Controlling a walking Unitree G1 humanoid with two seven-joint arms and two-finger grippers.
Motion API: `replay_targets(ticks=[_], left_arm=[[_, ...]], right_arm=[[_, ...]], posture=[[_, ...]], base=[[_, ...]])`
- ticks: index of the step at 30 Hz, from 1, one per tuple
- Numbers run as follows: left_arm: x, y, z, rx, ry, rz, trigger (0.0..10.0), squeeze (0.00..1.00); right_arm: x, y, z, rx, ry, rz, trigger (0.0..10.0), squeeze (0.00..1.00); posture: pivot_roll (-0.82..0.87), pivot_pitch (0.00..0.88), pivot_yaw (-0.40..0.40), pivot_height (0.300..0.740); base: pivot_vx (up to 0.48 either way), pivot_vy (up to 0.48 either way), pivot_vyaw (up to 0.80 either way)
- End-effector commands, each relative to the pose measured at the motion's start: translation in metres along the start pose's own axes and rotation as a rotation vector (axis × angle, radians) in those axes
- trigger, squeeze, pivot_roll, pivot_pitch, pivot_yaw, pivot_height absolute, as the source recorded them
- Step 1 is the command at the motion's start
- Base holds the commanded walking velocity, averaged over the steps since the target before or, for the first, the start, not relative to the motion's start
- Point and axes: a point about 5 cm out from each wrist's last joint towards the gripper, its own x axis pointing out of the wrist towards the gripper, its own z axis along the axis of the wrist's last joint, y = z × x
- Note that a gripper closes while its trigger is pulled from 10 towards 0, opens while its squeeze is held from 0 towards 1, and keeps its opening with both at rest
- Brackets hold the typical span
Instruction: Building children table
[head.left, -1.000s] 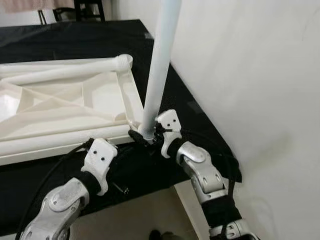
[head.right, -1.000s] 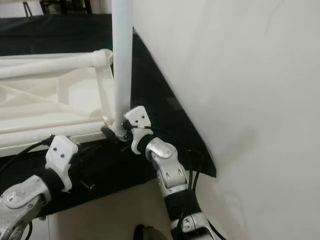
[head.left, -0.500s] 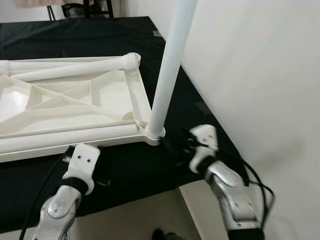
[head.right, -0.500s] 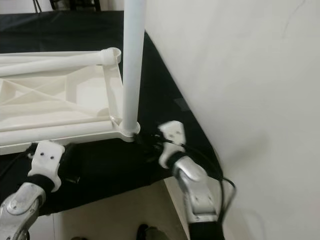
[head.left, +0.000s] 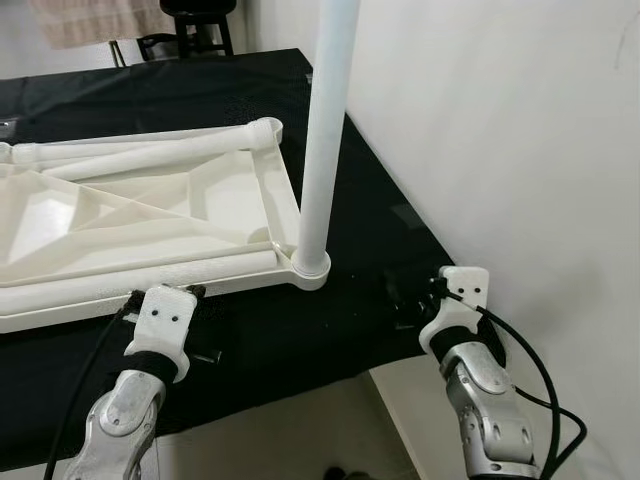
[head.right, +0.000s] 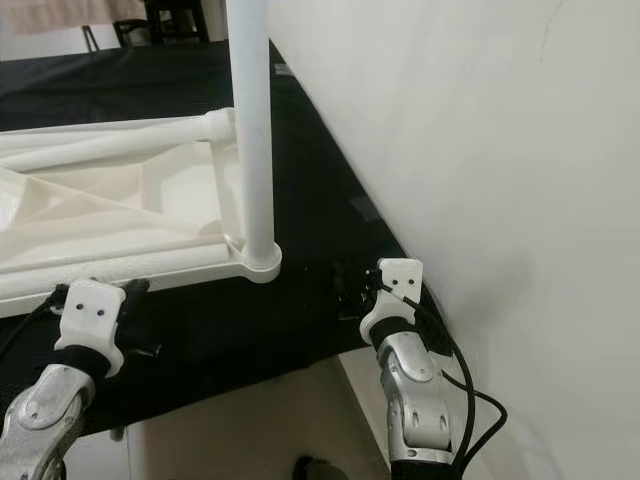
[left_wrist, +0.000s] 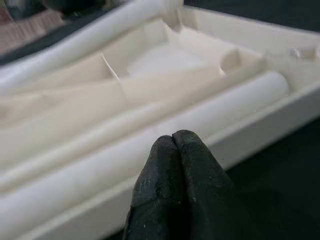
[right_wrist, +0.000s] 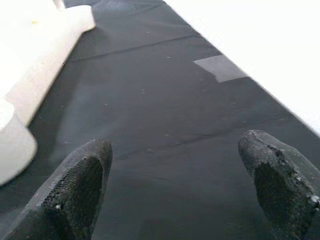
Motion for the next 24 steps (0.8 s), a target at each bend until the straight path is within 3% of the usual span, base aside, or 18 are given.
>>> replay_targets(ticks=[1,10,16,24], left_arm=[[-0.0011,-0.0006,-0.0068,0.011,0.017,0.008,10.0,0.00],[0.0021,-0.0025,-0.0077,-0.003,0.005,-0.002,10.0,0.00],[-0.0023,-0.0070,-0.0135,-0.074,0.021,-0.013,10.0,0.00],[-0.0005,-0.0096,-0.0140,-0.095,0.014,-0.036,10.0,0.00]], right_arm=[[-0.0004,0.0021,-0.0035,0.007,0.003,-0.003,10.0,0.00],[0.0005,0.0033,-0.0055,-0.001,0.009,-0.017,10.0,0.00],[0.0021,0.0033,-0.0056,-0.019,0.011,-0.016,10.0,0.00],[0.0028,0.0032,-0.0063,-0.054,0.028,-0.020,10.0,0.00]], posture=[[0.09,0.123,-0.024,0.740],[0.09,0.111,-0.025,0.740],[0.08,0.116,-0.036,0.740],[0.07,0.122,-0.034,0.740]], base=[[0.000,0.000,0.00],[0.000,0.000,0.00],[0.000,0.000,0.00],[0.000,0.000,0.00]])
